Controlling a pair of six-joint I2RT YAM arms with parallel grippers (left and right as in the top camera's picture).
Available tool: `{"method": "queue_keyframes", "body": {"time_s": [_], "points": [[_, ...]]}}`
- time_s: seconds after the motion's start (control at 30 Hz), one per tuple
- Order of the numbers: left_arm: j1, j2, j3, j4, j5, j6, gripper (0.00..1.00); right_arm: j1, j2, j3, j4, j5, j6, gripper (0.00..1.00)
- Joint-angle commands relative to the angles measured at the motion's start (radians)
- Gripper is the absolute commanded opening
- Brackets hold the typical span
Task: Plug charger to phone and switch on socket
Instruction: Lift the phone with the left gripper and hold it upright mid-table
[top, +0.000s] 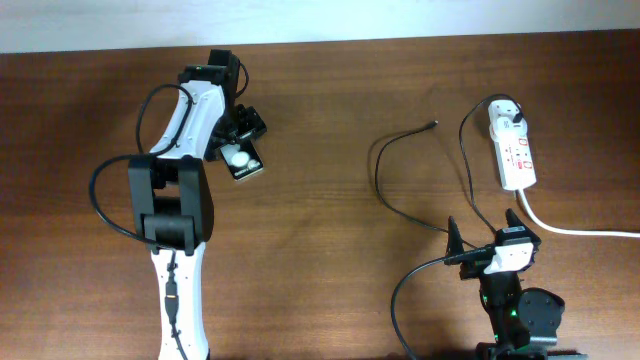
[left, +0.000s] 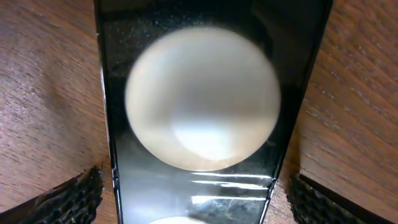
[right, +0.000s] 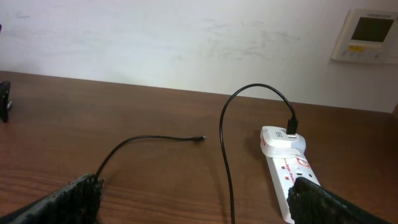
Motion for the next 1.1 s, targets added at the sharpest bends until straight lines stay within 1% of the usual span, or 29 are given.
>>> {"method": "queue_keyframes", "body": {"time_s": [0.0, 0.1, 0.17, 0.33, 0.4, 0.43, 0.5, 0.57, 0.67, 0.83, 0.9, 1.07], "points": [[0.002, 0.042, -0.004, 0.018, 0.026, -0.033, 0.99, -0.008, -0.010, -0.005, -0.004, 0.009, 0.005, 0.98], [0.002, 0.042, -0.004, 0.019, 0.018, -0.033, 0.99, -0.008, -0.010, -0.005, -0.004, 0.009, 0.005, 0.99], [0.002, 0.042, -0.004, 0.019, 0.018, -0.033, 0.96, -0.008, -0.010, -0.005, -0.004, 0.009, 0.005, 0.98], [0.002, 0.042, -0.004, 0.019, 0.018, -0.032, 0.93, -0.008, -0.010, -0.005, -0.004, 0.009, 0.005, 0.99], [0.002, 0.042, -0.004, 0.018, 0.018, -0.025, 0.86, -0.008, -0.010, -0.005, -0.004, 0.009, 0.005, 0.99], [0.002, 0.042, -0.004, 0.018, 0.018, -0.024, 0.84, -0.008, -0.010, -0.005, -0.004, 0.009, 0.005, 0.99], [0.002, 0.042, -0.004, 0.017, 0.018, -0.024, 0.84, -0.008, -0.010, -0.005, -0.004, 0.009, 0.005, 0.99], [0.002, 0.042, -0.004, 0.016, 0.018, -0.024, 0.79, -0.008, -0.010, -0.005, -0.004, 0.009, 0.005, 0.99], [0.002, 0.042, -0.004, 0.014, 0.018, -0.022, 0.78, -0.008, -0.010, -0.005, -0.004, 0.009, 0.005, 0.99], [0.002, 0.034, 0.003, -0.019, 0.019, -0.022, 0.73, -0.008, -0.010, -0.005, -0.004, 0.009, 0.005, 0.99], [0.002, 0.023, 0.009, -0.029, 0.018, -0.022, 0.73, -0.008, -0.010, -0.005, -0.004, 0.009, 0.005, 0.99], [0.002, -0.051, 0.018, -0.053, 0.018, -0.022, 0.73, -0.008, -0.010, -0.005, -0.004, 0.009, 0.005, 0.99]]}}
